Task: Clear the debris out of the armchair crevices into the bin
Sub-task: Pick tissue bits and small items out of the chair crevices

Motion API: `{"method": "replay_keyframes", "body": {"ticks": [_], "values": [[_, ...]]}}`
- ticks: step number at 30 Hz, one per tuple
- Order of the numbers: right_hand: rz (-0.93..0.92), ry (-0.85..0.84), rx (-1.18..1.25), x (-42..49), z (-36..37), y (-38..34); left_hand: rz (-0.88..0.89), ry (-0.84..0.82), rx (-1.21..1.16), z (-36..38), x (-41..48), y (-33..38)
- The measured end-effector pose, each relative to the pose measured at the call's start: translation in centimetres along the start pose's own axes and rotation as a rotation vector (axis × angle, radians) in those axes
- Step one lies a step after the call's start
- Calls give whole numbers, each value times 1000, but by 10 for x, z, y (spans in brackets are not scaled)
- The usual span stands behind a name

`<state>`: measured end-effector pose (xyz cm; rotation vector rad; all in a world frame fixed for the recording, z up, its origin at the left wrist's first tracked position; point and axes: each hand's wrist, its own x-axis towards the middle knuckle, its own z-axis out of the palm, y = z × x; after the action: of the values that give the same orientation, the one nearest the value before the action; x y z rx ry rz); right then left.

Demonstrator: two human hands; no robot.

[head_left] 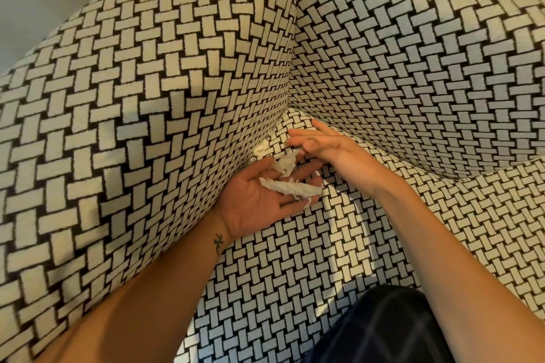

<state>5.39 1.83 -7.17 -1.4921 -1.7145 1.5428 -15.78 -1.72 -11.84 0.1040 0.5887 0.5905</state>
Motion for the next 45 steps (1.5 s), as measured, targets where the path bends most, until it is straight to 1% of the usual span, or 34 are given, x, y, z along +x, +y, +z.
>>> {"method": "replay_keyframes", "body": {"ticks": [3, 9, 14, 17, 19, 23, 28, 30, 32, 34, 36, 38, 41, 45], "values": [[-20, 90, 47, 2, 4, 4, 0, -27, -53, 3, 0, -1], [-36, 127, -45, 10, 12, 7, -21, -62, -124, 5, -1, -2], [-107, 220, -290, 9, 23, 10, -13, -113, -159, 7, -4, -4], [-141, 185, -574, 6, 28, 12, -1, -81, -153, 10, -8, -4], [-149, 159, -659, 6, 28, 13, 19, -54, -162, 13, -10, -5], [-144, 114, -680, 4, 28, 15, 61, -7, -183, 18, -14, -6], [-139, 140, -620, 0, 29, 12, 101, 31, -167, 23, -22, -10], [-95, 147, -554, -2, 30, 4, 104, 21, -201, 26, -29, -11], [-27, 152, -510, -2, 32, -5, 116, 62, -221, 26, -38, -15], [15, 157, -628, 5, 34, -12, 124, 70, -228, 22, -46, -20], [61, 144, -778, 15, 40, -21, 102, 75, -296, 18, -57, -25], [121, 134, -882, 25, 43, -30, 75, 70, -311, 16, -60, -26], [176, 114, -998, 40, 44, -37, 37, 104, -334, 17, -52, -19], [207, 66, -1049, 53, 46, -44, -15, 84, -311, 8, -43, -18]]}}
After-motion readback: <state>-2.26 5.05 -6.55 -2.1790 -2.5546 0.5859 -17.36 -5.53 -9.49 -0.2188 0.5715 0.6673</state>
